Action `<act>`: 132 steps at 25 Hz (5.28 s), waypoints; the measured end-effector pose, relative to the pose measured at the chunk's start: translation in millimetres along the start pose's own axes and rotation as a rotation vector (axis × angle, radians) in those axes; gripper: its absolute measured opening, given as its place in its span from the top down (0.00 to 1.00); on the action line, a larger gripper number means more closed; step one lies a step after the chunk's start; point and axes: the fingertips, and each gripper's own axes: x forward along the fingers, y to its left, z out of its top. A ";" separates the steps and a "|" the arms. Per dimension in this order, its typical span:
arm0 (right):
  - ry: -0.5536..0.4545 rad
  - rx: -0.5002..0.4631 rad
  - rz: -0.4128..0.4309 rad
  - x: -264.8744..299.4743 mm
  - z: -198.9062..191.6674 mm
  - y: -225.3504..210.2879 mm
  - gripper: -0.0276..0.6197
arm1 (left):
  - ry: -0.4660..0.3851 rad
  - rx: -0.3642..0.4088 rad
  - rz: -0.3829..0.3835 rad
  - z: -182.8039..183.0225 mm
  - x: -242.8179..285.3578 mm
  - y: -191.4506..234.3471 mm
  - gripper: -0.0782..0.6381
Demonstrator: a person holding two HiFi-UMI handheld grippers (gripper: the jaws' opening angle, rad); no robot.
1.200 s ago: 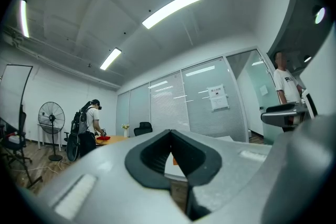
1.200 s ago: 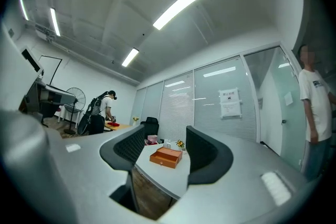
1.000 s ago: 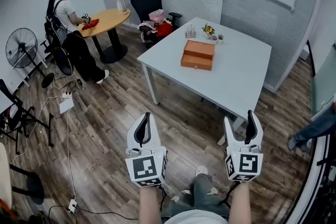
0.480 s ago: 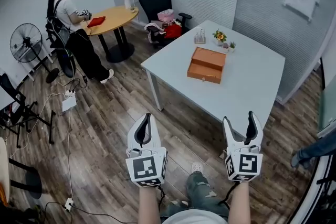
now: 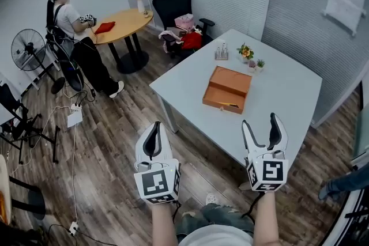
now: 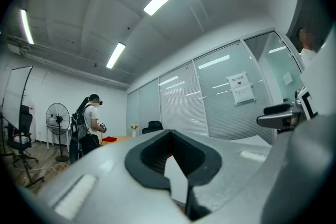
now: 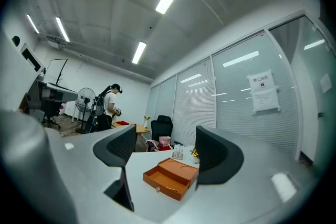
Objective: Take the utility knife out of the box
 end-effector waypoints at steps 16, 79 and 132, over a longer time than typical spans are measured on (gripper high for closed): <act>0.100 -0.017 0.019 110.0 -50.4 -23.3 0.38 | 0.062 -0.015 0.001 -40.5 116.0 7.7 0.89; 1.049 -0.469 0.815 266.2 -338.5 -21.6 0.53 | 0.496 -0.057 -0.372 -246.9 399.7 -48.5 0.89; 1.357 -0.838 1.081 253.1 -412.1 0.8 0.69 | 0.552 -0.085 -0.374 -271.1 378.9 -52.4 0.89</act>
